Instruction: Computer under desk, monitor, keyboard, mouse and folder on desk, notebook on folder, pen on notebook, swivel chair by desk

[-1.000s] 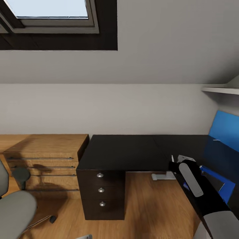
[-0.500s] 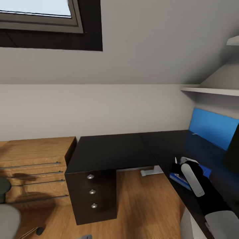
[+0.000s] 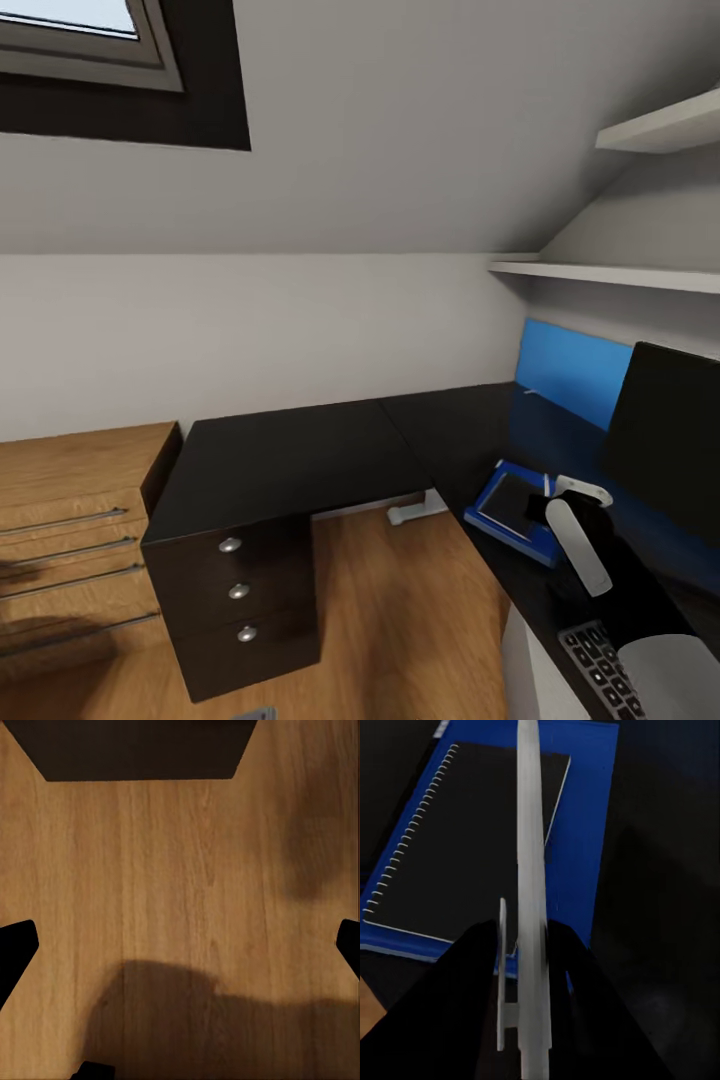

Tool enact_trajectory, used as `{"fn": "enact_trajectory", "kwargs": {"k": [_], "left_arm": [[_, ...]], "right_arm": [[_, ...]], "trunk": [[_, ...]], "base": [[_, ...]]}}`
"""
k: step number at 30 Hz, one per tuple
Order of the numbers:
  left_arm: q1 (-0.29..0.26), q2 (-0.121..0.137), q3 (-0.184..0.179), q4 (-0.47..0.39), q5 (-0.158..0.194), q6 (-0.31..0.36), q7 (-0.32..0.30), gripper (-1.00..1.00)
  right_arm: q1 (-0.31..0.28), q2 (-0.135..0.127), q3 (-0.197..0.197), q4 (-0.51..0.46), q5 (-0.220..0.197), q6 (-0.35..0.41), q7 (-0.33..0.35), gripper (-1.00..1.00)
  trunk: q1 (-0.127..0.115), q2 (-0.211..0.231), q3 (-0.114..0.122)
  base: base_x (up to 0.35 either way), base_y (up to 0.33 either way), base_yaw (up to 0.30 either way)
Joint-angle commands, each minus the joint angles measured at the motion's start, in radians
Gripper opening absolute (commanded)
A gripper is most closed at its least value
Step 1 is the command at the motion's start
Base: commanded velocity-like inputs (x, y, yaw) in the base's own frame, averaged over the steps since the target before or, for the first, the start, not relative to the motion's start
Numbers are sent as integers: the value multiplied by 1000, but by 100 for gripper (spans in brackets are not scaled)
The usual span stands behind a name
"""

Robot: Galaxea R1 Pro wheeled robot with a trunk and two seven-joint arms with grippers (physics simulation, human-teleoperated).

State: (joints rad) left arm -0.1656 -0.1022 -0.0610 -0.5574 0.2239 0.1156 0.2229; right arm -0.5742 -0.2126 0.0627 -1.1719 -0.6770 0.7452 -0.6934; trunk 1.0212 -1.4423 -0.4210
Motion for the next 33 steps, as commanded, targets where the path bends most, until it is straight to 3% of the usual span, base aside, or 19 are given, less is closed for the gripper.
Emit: {"fn": "enact_trajectory", "kwargs": {"k": [1,33], "left_arm": [[0,1,-6,-3,9,5,9,100],[0,1,-5,17,9,3,7,100]], "right_arm": [[-1,-1,4,0,-7,-1,-10,-100],[-1,0,10,4,3,-9,2,-100]], "trunk": [[0,-1,-1],[0,-1,-1]], "base": [[0,0,-136],[79,50,-10]]}}
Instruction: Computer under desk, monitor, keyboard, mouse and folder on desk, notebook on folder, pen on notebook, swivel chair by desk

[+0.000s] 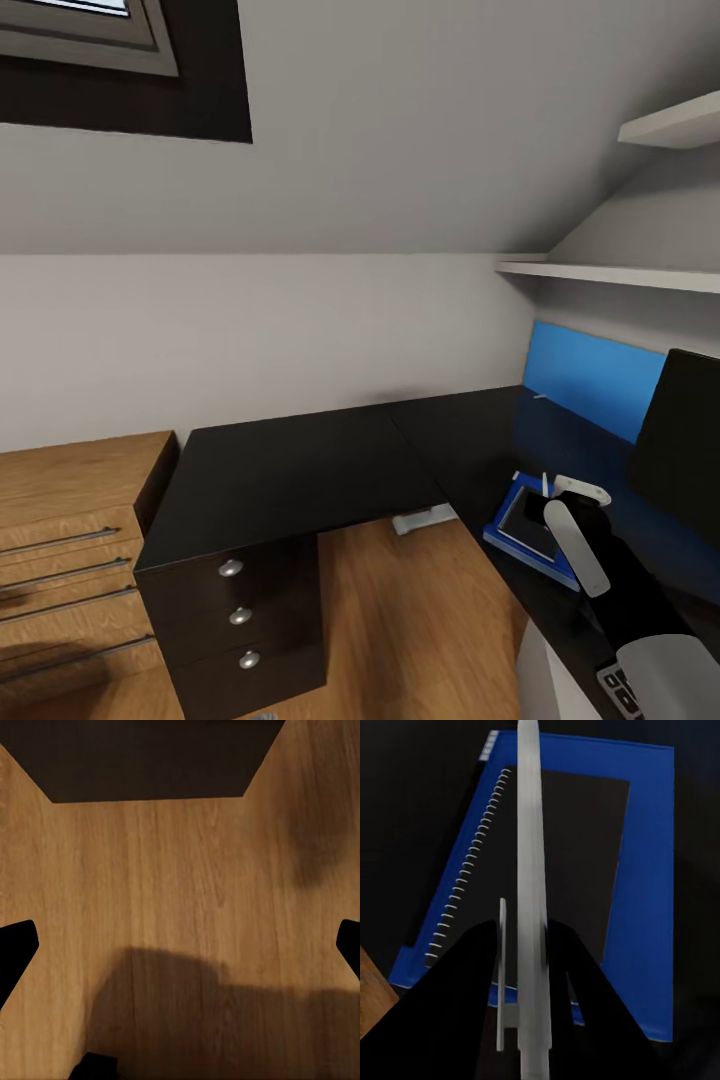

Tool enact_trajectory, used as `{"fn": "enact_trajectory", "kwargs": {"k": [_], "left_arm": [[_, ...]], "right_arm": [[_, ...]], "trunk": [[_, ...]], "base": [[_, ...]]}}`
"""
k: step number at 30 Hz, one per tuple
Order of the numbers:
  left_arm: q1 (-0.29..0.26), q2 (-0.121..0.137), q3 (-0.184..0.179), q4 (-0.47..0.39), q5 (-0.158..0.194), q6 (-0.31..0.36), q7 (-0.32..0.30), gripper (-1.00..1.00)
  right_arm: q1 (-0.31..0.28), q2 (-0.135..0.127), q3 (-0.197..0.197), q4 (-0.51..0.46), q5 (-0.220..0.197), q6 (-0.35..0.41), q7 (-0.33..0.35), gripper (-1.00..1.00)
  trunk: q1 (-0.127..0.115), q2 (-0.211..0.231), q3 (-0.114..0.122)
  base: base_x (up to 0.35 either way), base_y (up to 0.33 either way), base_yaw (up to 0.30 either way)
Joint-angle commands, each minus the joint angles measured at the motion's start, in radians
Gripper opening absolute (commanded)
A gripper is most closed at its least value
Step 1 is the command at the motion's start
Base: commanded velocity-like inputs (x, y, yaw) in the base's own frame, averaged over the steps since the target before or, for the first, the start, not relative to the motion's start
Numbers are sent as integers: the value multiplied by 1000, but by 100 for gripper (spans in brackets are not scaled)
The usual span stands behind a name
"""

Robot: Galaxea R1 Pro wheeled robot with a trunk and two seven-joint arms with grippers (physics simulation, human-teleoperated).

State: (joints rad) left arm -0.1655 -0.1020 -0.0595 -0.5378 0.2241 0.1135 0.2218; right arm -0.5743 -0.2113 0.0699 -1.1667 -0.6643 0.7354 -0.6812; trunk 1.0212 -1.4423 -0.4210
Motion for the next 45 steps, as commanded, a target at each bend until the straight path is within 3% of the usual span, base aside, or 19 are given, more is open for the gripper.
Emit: {"fn": "enact_trajectory", "kwargs": {"k": [1,24,42,45], "left_arm": [[0,1,-7,-2,9,5,8,100],[0,-2,-8,-2,8,-16,9,100],[0,-4,-10,-2,8,-17,10,100],[0,-4,-9,-2,8,-17,10,100]], "right_arm": [[-1,-1,3,0,-10,1,-9,-100],[-1,-2,4,67,-4,-1,0,-100],[-1,-2,4,74,-3,-1,0,-100],[-1,-2,5,74,-3,-1,0,-100]], "trunk": [[0,-1,-1],[0,-1,-1],[69,-127,-58],[69,-127,-58]], "base": [[6,5,0],[67,1,0],[0,0,0],[0,0,0]]}}
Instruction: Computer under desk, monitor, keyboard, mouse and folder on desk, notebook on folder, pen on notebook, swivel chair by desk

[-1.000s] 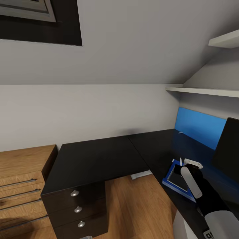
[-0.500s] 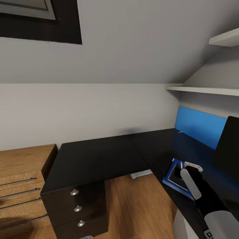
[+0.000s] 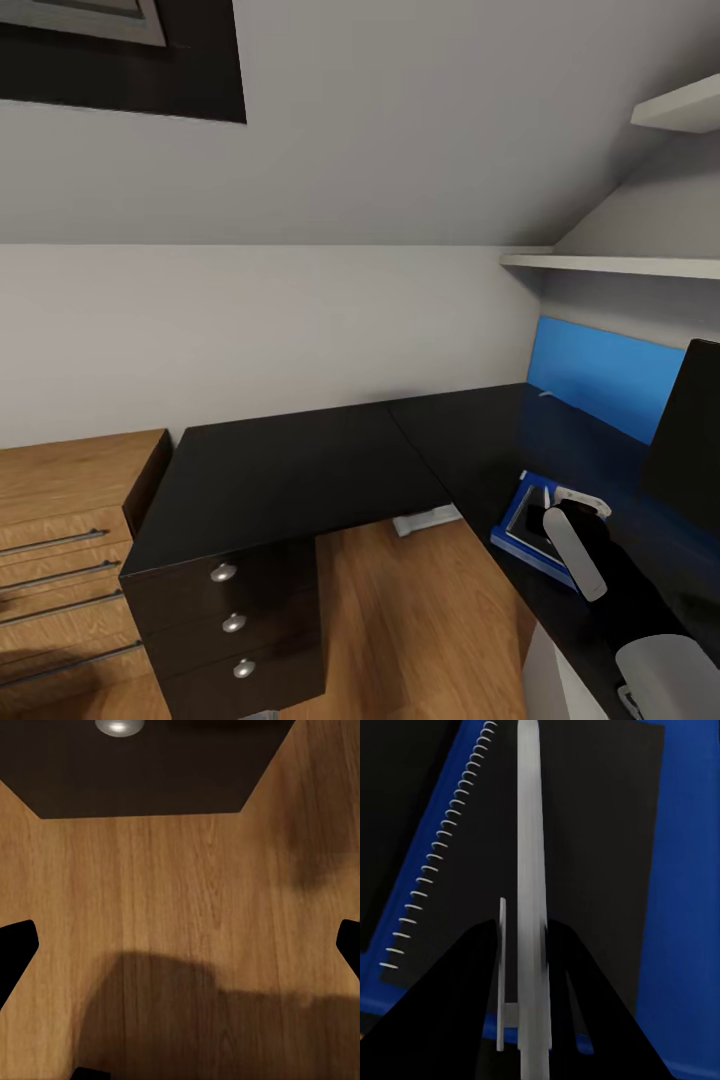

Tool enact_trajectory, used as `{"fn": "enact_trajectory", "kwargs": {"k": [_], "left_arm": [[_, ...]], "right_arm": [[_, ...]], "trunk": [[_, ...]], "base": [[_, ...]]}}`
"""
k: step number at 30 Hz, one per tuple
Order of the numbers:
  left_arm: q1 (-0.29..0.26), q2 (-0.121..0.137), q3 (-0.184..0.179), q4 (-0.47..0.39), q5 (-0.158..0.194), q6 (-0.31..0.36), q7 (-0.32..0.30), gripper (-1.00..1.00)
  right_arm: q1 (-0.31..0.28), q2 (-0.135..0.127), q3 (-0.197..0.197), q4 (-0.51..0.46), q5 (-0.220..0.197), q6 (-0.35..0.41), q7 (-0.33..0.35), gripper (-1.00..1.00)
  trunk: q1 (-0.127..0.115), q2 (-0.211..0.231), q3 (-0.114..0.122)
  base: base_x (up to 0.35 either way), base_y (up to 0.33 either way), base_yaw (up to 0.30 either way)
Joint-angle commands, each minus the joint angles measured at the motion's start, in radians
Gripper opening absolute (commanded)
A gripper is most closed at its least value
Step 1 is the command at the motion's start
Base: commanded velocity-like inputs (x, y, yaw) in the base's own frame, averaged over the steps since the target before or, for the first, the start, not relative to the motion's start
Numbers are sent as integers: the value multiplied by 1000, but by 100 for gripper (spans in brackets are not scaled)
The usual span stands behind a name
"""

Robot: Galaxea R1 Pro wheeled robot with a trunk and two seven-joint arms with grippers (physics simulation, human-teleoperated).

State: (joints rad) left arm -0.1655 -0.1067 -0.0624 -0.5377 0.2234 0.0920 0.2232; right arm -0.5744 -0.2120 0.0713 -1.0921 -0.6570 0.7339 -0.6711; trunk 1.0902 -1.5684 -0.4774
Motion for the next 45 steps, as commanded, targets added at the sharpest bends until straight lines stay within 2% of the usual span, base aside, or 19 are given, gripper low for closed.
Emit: {"fn": "enact_trajectory", "kwargs": {"k": [1,2,3,9,12,18,25,28,31,32,34,35,39,45], "left_arm": [[0,1,-6,-2,9,5,8,100],[0,1,-6,-2,9,5,8,100],[0,1,-6,-2,9,5,8,100],[0,1,-6,-2,8,6,7,100],[0,1,-7,-1,8,6,7,100],[0,1,-9,17,8,5,7,100],[0,1,-10,22,8,5,7,100],[0,1,-10,23,8,5,7,100],[0,1,-10,23,8,5,7,100],[0,1,-10,24,8,5,7,100],[0,1,-10,24,8,5,7,100],[0,2,-9,24,8,5,7,100],[0,2,-9,24,8,5,7,100],[0,2,-8,24,8,5,7,100]], "right_arm": [[-1,-1,4,-1,-10,1,-10,-100],[-1,-1,4,-2,-10,1,-10,-100],[-1,-1,4,-2,-10,1,-10,100],[-1,0,4,-9,-9,1,-11,100],[-1,1,0,-96,-10,1,-16,100],[-1,7,3,-153,-14,3,-20,100],[7,45,30,-176,-14,5,-23,100],[17,61,62,-183,-14,4,-24,100],[24,78,126,-186,-13,2,-25,100],[26,86,166,-187,-12,1,-25,100],[28,91,206,-190,-12,0,-25,100],[29,94,241,-193,-13,0,-24,100],[35,102,309,-198,-14,-2,-23,100],[44,147,400,-200,-13,-5,-24,100]], "trunk": [[0,-1,-1],[0,-1,-1],[0,-1,-1],[0,-1,-1],[0,-1,-1],[0,-1,-1],[0,-1,-1],[0,-1,-1],[0,-1,-1],[0,-1,-1],[0,-1,-1],[0,-1,-1],[0,-1,-1],[0,-1,-1]], "base": [[0,0,0],[0,0,0],[0,0,0],[0,0,0],[0,0,0],[0,0,5],[0,0,174],[0,0,258],[0,0,263],[0,0,176],[0,0,127],[0,0,72],[0,0,41],[0,0,9]]}}
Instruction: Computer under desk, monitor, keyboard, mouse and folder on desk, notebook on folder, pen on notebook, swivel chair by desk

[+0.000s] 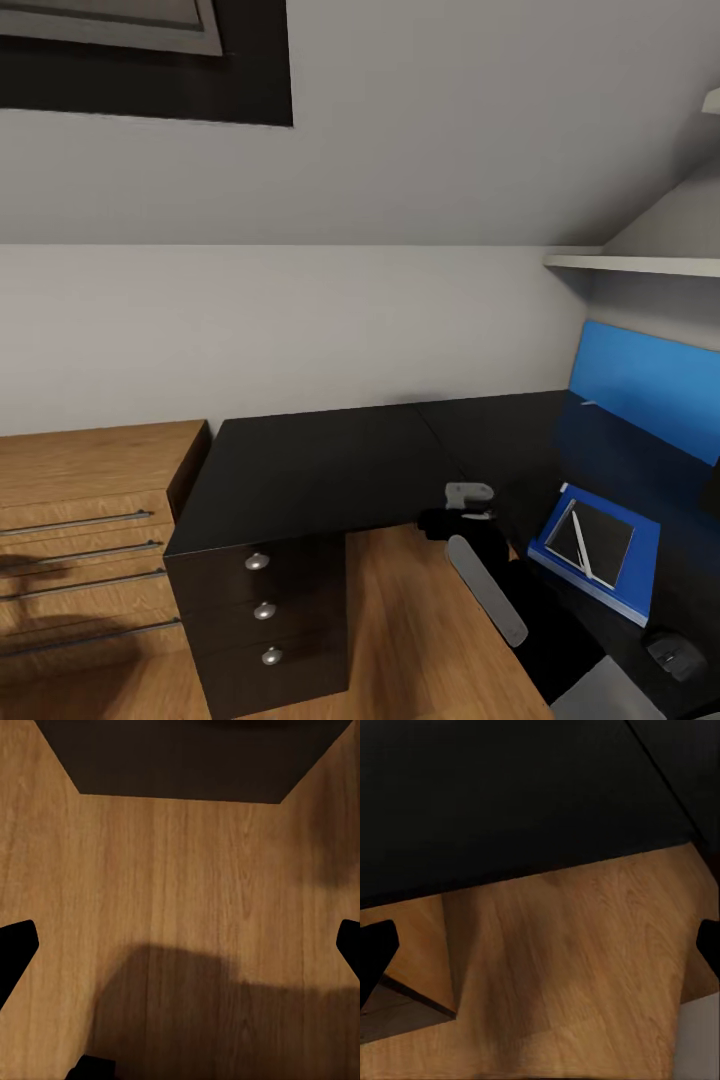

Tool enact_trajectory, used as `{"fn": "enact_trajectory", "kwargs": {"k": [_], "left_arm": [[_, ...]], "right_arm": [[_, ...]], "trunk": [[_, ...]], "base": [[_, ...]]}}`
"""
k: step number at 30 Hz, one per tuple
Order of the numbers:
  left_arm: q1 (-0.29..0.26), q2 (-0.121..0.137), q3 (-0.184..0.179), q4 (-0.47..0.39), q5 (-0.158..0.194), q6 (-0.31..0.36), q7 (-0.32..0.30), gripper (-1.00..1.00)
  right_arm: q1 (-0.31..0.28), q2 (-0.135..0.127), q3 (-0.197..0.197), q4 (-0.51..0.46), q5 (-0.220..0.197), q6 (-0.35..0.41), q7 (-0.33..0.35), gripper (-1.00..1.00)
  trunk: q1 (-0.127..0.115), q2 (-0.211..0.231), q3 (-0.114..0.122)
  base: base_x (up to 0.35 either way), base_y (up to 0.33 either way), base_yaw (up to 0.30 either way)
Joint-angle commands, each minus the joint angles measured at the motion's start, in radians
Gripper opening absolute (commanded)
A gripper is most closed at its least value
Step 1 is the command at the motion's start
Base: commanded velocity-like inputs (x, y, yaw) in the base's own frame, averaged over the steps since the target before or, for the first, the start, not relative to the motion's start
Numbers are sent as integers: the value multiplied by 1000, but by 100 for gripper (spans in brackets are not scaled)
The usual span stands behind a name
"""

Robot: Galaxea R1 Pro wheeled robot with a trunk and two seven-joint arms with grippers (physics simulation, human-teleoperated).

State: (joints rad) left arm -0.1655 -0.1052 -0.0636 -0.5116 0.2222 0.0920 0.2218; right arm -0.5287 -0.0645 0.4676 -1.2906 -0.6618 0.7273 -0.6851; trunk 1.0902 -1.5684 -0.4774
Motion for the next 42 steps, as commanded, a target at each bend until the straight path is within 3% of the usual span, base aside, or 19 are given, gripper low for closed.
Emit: {"fn": "enact_trajectory", "kwargs": {"k": [1,4,13,18,25,30,37,40,41,42], "left_arm": [[0,1,-6,-2,9,5,8,100],[0,1,-4,-2,9,5,8,100],[0,2,-2,-2,11,5,8,100],[0,4,-1,-1,11,5,8,100],[0,3,-2,11,11,-1,9,100],[0,3,-6,48,10,-83,13,100],[0,3,-7,58,10,-121,16,100],[0,4,-6,58,10,-126,17,100],[0,5,-5,58,9,-129,16,100],[0,5,-5,57,9,-129,16,100]], "right_arm": [[-1,2,11,-2,-8,2,-10,100],[1,20,36,-4,-11,1,-7,100],[1,32,43,-4,-13,1,-6,100],[2,32,47,3,-11,-16,-6,100],[2,32,116,26,-8,-93,-8,100],[3,32,163,39,-6,-150,-11,100],[4,31,173,62,-9,-171,-8,100],[44,32,182,195,-8,-304,-3,100],[80,26,253,275,-9,-491,-10,100],[86,25,256,277,-9,-498,-11,100]], "trunk": [[0,-1,-1],[0,-1,-1],[0,-1,-1],[0,-1,-1],[0,-1,-1],[0,-1,-3],[0,-1,-6],[0,-1,-6],[0,-1,-6],[0,-1,-6]], "base": [[0,0,3],[0,0,1],[0,0,14],[-97,80,263],[-239,200,272],[-259,214,267],[-261,120,142],[-122,15,18],[-9,1,1],[-8,1,1]]}}
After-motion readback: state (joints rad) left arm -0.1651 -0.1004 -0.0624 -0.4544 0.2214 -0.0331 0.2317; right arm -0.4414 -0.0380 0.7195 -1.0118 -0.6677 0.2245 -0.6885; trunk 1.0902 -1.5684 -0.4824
